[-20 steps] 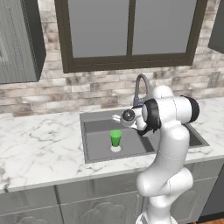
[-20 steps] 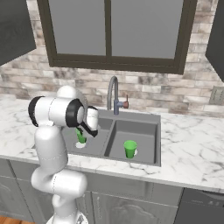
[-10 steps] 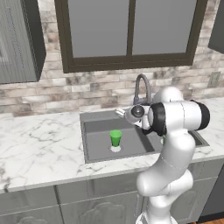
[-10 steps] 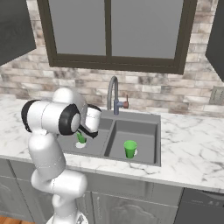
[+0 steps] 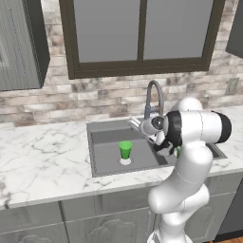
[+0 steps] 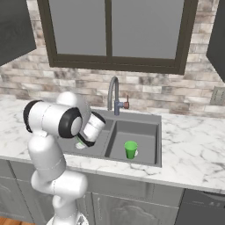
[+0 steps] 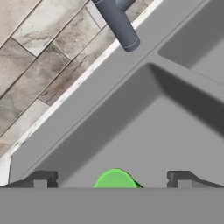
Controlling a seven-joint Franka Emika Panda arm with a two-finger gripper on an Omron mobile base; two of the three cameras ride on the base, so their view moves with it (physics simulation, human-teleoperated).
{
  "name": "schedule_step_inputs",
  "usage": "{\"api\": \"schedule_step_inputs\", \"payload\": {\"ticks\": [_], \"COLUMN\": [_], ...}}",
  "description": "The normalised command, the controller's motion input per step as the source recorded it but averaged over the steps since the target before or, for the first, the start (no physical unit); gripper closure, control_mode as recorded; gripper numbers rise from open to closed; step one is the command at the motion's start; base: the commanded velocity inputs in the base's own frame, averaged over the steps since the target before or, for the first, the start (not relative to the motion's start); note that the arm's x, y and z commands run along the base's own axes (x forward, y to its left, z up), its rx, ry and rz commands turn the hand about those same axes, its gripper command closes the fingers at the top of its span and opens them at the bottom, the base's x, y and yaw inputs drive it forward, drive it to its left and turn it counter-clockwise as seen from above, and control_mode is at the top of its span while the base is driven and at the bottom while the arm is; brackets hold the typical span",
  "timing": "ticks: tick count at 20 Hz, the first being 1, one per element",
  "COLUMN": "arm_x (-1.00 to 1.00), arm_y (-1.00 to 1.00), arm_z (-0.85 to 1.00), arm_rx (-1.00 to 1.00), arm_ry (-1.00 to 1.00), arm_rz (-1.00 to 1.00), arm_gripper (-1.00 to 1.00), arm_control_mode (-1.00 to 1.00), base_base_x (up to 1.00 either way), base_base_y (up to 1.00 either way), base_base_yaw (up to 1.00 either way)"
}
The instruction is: Place the cup in the left basin and the cup in the right basin of the sink.
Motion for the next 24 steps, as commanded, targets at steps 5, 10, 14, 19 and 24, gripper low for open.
{"api": "schedule_step_inputs", "payload": {"ticks": [5,10,14,19,24], "arm_x": [-0.02,-0.06,0.00,0.00,0.00], "arm_y": [0.24,0.26,0.22,0.17,0.16], "arm_z": [0.47,0.88,0.75,0.67,0.67], "arm_rx": [-0.06,-0.16,-0.17,-0.21,-0.24], "arm_ry": [0.06,0.00,0.00,0.01,0.03], "arm_rz": [0.00,0.00,0.00,0.01,0.03], "arm_gripper": [-1.00,-1.00,-1.00,-1.00,-1.00], "arm_control_mode": [-1.00,-1.00,-1.00,-1.00,-1.00], "base_base_x": [0.00,0.00,0.00,0.00,0.00], "base_base_y": [0.00,0.00,0.00,0.00,0.00], "base_base_yaw": [0.00,0.00,0.00,0.00,0.00]}}
